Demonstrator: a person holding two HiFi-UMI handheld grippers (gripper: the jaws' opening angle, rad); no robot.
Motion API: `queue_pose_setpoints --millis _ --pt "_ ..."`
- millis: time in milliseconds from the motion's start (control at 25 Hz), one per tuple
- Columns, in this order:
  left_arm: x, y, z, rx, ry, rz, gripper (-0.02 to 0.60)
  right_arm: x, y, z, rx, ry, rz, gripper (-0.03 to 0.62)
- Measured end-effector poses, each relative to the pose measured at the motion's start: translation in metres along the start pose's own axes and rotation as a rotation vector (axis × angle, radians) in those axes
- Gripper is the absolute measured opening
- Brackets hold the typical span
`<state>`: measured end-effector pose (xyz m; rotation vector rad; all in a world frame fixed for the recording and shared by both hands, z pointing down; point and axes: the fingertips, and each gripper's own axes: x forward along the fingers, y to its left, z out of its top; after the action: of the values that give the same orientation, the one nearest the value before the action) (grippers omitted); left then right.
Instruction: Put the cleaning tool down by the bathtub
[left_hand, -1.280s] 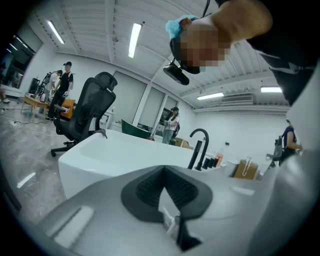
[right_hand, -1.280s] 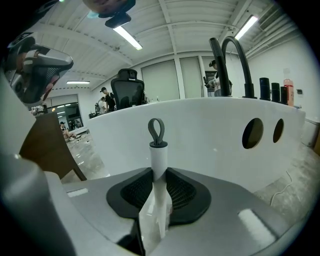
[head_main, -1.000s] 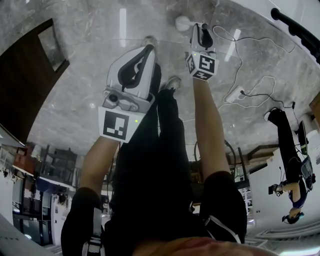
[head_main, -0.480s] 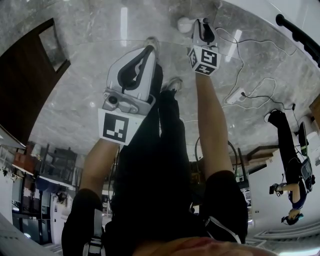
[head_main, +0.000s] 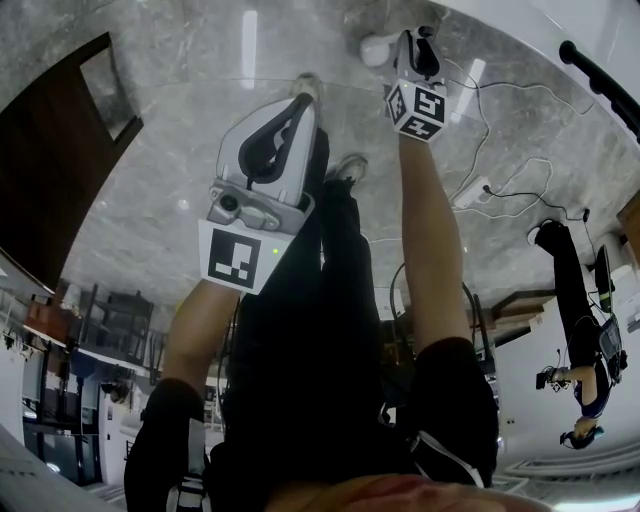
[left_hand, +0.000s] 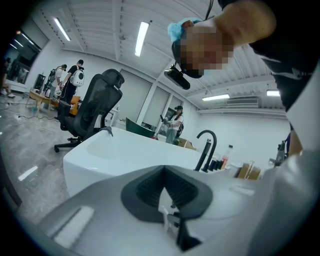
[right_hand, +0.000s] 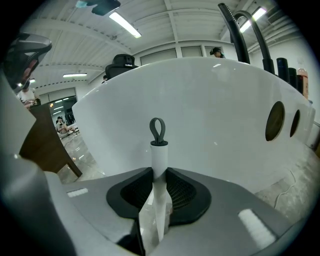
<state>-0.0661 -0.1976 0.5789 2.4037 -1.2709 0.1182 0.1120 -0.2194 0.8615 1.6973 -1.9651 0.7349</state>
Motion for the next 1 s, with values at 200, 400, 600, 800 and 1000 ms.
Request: queue_pose_setpoints --millis 200,400,600,800,1000 --pt "0.003 0.001 0.0 -0.013 0.005 -0.007 0.008 0.012 -0.003 0.004 0.008 0.006 -0.008 0.089" --pt "0.0 0.001 -0.004 -0.018 0.016 -0.008 0.008 0.019 -0.007 0.005 0.014 0.009 -0.016 0.089" --pt "0.003 0.006 -0.006 -0.021 0.021 0.001 0.008 0.029 -0.01 0.008 0.007 0.013 -0.013 0.091" --pt "0.004 0.013 -0.004 -0.021 0.015 0.015 0.008 0.036 -0.009 0.01 0.008 0.018 -0.013 0.091" --pt "0.004 0.017 -0.002 -0.023 0.014 0.027 0.008 0.038 -0.011 0.011 0.011 0.018 -0.015 0.091"
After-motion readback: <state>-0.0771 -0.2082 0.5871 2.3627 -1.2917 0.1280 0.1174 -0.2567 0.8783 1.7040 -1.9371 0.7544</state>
